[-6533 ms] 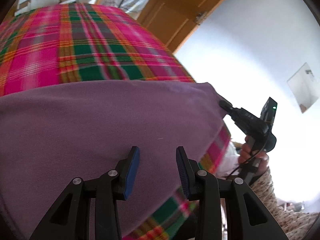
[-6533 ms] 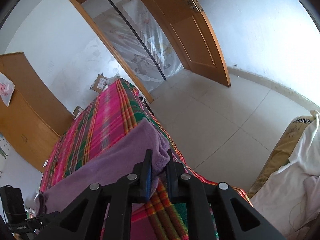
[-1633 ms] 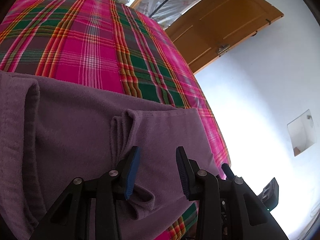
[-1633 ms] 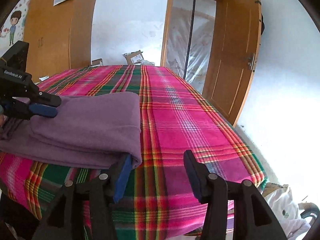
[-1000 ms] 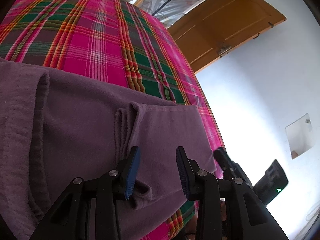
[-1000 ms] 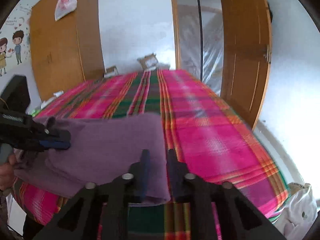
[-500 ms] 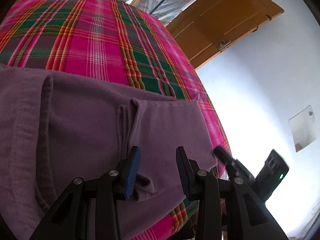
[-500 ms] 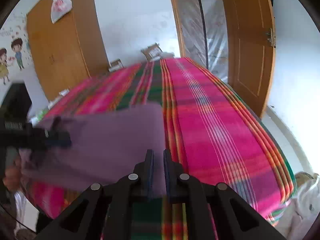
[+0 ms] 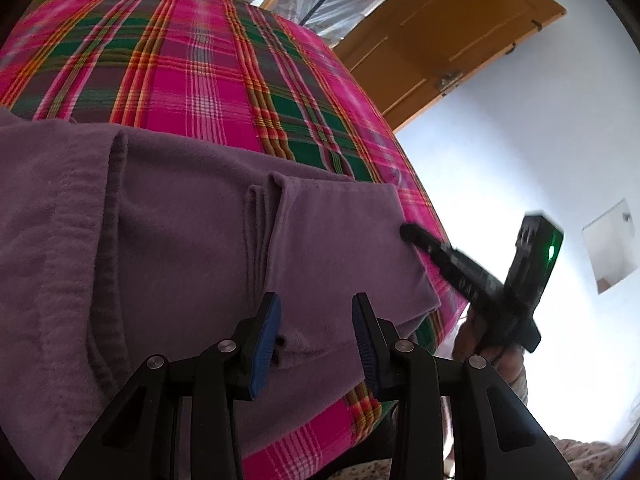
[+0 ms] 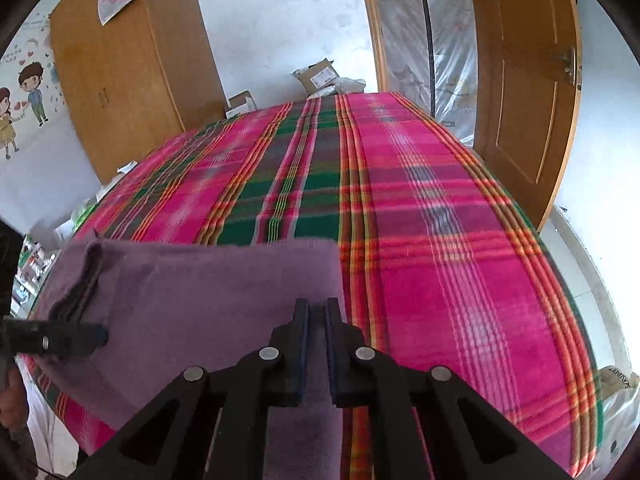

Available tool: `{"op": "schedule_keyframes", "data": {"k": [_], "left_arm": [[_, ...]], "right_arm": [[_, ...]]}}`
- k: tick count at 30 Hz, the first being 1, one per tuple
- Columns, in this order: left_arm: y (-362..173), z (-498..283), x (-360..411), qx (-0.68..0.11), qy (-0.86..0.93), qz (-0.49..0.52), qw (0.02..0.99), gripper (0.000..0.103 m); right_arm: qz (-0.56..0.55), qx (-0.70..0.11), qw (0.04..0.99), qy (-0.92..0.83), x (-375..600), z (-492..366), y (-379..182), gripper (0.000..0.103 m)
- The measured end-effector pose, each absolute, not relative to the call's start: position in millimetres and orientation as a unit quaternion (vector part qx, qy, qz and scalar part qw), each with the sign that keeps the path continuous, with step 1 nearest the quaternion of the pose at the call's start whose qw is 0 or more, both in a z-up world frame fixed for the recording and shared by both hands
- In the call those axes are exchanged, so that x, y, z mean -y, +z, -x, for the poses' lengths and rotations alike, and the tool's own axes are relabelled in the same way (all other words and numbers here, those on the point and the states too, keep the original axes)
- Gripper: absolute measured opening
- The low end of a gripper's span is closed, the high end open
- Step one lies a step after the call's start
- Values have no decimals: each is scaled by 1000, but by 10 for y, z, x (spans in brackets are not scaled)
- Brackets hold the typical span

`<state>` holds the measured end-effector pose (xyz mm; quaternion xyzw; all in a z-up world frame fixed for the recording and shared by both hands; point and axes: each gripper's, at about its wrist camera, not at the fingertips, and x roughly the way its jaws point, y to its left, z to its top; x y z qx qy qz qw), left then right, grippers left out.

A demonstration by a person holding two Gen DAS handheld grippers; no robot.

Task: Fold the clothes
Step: 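Move both open grippers over the folded sweater stack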

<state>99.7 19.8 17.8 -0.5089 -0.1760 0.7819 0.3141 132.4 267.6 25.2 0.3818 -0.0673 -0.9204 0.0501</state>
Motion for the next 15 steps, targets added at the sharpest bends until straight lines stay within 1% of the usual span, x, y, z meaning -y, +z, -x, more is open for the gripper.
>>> {"op": "schedule_keyframes", "data": {"k": [7,12,15], "left_arm": [[158,-1043,-144,181,780,510,314,38],[171,-1080,-145,173,782,512,311,38],[190,-1104,-137,173,784,509,311,38]], "right_arm": [[-407,68,51,-909,-2611,-1033,195,8],[-406,71,53,-909,-2636,-1067,291,8],[-389,70,74,-916,-2540,-1190,412,8]]}}
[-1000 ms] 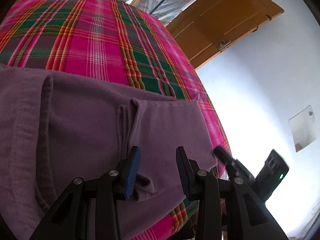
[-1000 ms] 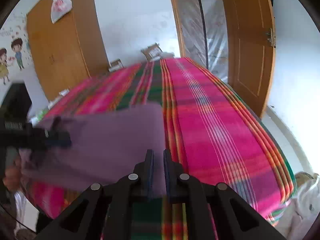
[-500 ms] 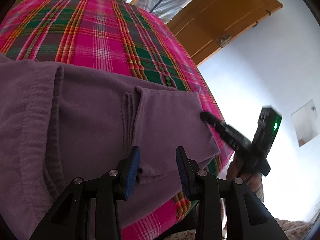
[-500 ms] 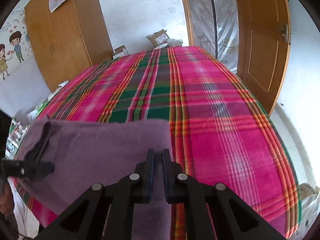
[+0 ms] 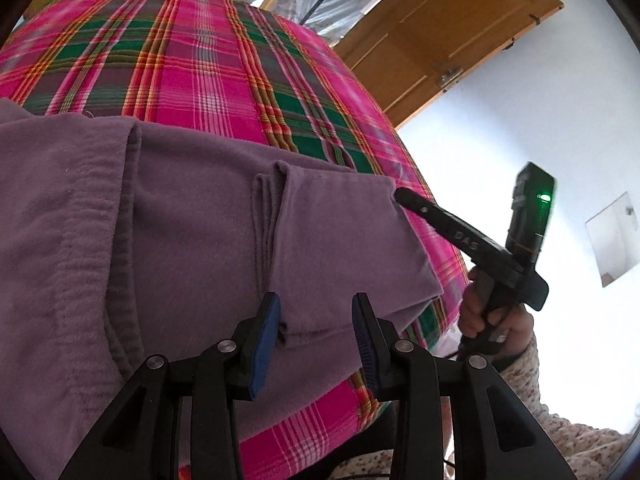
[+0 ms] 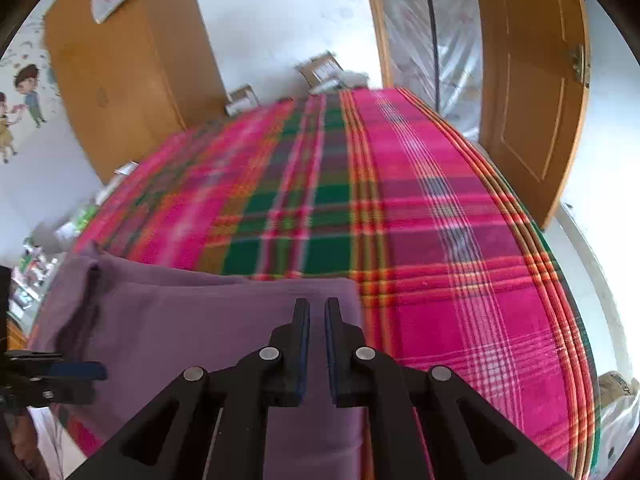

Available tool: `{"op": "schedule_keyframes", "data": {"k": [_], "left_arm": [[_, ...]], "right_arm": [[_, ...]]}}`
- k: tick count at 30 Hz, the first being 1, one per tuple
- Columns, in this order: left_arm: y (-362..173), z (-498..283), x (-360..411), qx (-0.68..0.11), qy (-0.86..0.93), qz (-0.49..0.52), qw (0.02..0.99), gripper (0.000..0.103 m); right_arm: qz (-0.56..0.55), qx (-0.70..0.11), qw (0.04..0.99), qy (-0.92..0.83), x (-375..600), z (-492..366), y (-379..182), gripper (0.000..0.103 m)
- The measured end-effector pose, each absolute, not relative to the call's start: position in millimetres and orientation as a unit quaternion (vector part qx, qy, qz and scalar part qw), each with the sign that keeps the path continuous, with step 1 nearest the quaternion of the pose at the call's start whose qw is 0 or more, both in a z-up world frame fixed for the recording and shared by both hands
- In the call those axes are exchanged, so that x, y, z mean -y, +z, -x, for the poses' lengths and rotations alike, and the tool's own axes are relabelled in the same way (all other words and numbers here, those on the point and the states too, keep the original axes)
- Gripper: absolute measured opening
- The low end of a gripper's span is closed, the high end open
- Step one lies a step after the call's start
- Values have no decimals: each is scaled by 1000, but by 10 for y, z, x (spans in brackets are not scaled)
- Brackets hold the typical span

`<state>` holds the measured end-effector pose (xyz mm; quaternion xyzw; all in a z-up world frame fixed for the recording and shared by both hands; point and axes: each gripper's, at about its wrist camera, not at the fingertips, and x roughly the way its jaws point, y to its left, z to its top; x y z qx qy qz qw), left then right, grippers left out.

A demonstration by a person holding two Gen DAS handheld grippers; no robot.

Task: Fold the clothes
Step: 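Move both open grippers over the folded sweater stack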

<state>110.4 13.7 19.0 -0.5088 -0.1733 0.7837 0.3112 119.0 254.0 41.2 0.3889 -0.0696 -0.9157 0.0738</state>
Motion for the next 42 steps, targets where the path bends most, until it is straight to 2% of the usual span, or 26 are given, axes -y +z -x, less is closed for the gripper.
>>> {"op": "schedule_keyframes", "data": {"k": [14,18,30,34,42], "left_arm": [[479,-1270,296,196,818,459,286,38],[488,-1306,490,201,827,454,263,38],[403,-1401,1082,220,847,444,192,38],[352,-1389,1225,227,849,444,174,38],[227,-1401,1434,243,845,450,157,38]], "right_arm": [[-380,12,213,-900,-1492,-1641,228,8],[-377,-23,201,-904,-1333,-1694,173,8],[-373,-27,215,-902,-1091,-1605,256,8],[-363,-20,177,-915,-1183,-1329,409,8],[-415,-11,128,-901,-1185,-812,272,8]]}}
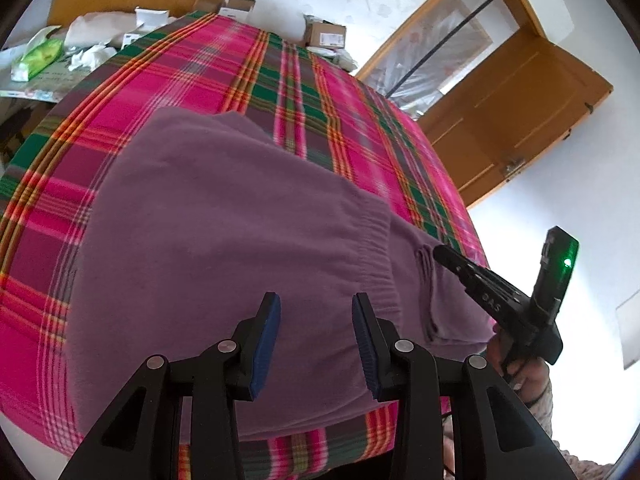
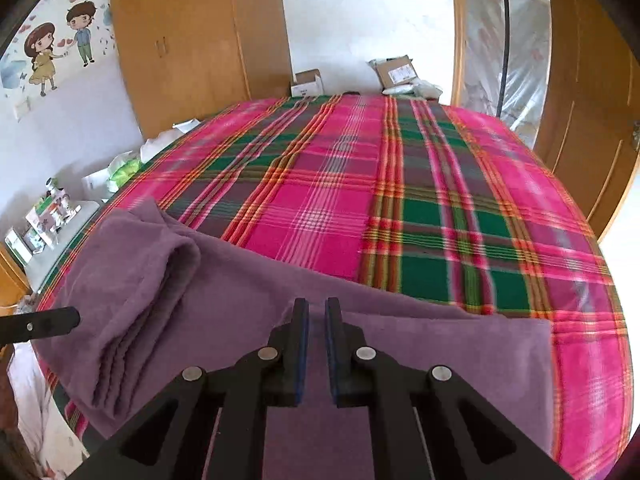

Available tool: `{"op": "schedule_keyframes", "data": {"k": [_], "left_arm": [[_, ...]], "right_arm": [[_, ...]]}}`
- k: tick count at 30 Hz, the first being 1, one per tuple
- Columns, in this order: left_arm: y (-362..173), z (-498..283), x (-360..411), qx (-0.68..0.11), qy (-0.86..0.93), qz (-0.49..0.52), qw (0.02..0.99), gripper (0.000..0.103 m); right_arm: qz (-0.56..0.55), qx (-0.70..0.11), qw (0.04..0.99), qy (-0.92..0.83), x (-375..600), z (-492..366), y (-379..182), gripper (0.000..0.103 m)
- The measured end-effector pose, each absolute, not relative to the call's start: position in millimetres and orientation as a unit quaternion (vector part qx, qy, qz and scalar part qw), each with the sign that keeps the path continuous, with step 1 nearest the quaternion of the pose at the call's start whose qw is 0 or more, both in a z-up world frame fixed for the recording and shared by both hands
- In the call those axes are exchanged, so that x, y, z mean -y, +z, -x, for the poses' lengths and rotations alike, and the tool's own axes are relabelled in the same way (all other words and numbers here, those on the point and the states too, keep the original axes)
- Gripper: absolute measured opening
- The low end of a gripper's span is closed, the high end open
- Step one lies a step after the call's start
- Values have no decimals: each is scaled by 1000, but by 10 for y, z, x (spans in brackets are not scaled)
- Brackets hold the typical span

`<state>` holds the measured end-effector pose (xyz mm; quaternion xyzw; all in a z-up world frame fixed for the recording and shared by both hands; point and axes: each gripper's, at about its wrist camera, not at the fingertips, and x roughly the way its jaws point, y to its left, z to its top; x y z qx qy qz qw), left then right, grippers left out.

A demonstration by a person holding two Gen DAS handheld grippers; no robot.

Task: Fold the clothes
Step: 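Move both open grippers over the folded sweater stack, then grasp the folded purple sweater edge with the right gripper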

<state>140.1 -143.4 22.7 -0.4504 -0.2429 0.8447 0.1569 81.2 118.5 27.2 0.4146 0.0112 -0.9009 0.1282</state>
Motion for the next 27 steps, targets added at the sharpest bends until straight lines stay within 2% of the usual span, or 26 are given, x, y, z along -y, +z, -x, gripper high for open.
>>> {"op": "schedule_keyframes", "data": {"k": [9,21,23,25,27], "left_arm": [[221,-1442,1543,249,846,446,152,38],[244,-1475,2024,266,858,428,96,38],[229,-1486,2141,272,857,428,88,38],[199,-1498,2242,278,856,431,74,38],[161,-1508,2327,280,854,434,64,38]], "right_arm": [[-414,20,129,-901,-1205,-824,310,8],[-326,-23,276,-904,-359,-1370,655,9],[-324,-36,301,-896,-121,-1429,627,13],[-327,-38,323,-887,66,-1468,595,25],[-329,-46,347,-877,259,-1518,552,28]]}}
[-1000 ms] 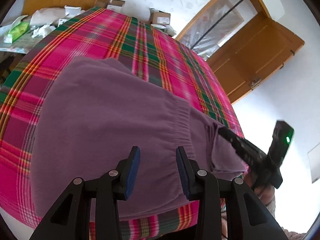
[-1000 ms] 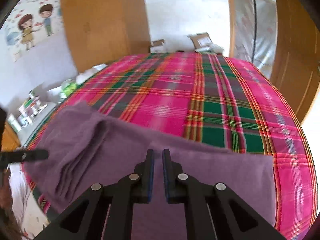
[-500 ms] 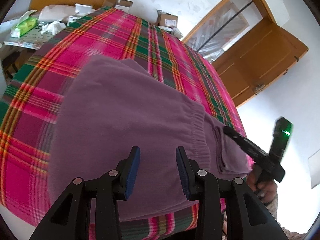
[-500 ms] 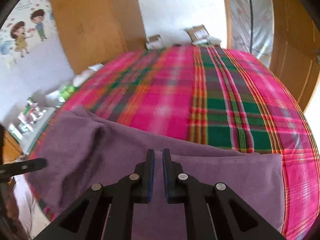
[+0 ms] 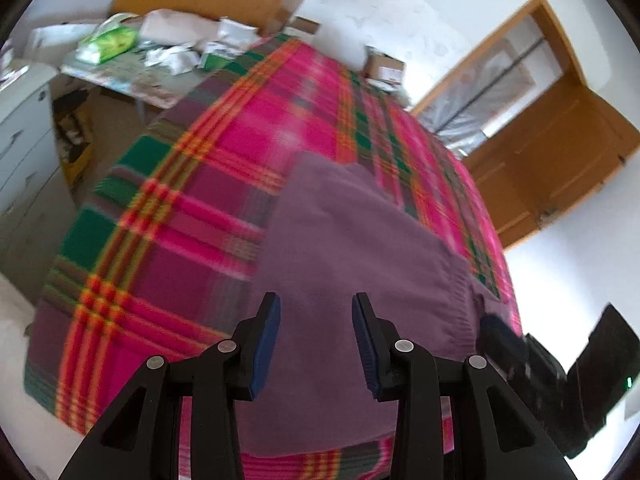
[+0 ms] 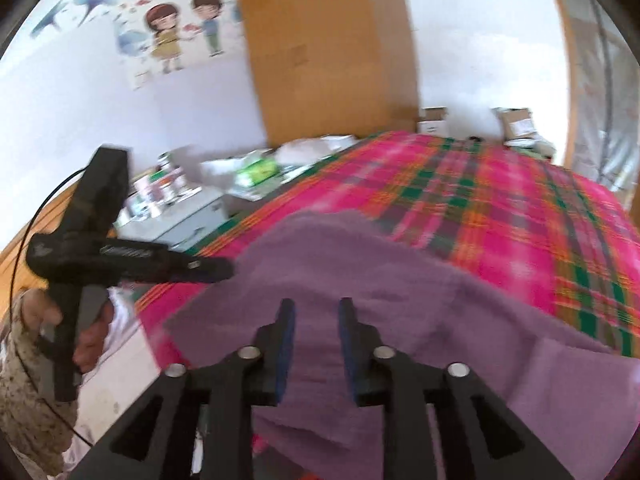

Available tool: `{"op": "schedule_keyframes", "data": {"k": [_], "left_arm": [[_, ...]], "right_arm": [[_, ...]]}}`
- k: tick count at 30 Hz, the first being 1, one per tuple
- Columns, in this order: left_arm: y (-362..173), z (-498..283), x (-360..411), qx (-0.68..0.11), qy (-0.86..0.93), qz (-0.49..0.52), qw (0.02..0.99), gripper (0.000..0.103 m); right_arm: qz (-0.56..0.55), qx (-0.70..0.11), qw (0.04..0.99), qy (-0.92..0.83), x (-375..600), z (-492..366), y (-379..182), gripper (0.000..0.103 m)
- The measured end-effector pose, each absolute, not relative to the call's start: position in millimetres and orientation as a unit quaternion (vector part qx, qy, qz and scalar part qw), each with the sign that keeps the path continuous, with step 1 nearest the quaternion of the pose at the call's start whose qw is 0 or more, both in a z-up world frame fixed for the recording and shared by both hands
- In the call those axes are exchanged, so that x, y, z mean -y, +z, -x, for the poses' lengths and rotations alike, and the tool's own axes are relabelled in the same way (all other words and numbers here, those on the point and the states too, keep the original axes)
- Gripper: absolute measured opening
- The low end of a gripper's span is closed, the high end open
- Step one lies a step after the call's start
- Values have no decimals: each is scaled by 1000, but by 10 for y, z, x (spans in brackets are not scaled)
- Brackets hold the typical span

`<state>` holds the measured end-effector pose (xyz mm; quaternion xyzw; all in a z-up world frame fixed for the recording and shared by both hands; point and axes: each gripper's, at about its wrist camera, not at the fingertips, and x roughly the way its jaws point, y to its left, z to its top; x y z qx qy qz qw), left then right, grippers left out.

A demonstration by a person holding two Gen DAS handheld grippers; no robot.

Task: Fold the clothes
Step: 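Grasp the folded purple sweater edge with the right gripper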

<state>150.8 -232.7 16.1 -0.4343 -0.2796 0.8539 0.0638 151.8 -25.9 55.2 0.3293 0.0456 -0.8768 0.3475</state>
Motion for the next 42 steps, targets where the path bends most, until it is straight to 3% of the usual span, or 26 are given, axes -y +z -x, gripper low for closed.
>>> {"op": "schedule_keyframes", "data": {"k": [13,30,35,40,42], "left_arm": [[-28,-1477,2606,286,844,449,65,38],[-7,-1392,2591,262,846,458,74,38],[-22,-1368,2627,273,842,458,78,38],[-33,-1339,2666,289,836,459,80,38],[-38,-1318,2675,294,835,458,79,38]], "right_arm": [[-332,-125,431,-829,1139,-1827,222,53],[-288,-224,370,-854,1564,-2110,11,53],[-291,-214,356,-862,1507,-2098,18,42],[-278,-221,340,-871,1458,-2141,47,20],[-274,-220,340,-872,1429,-2141,60,18]]}}
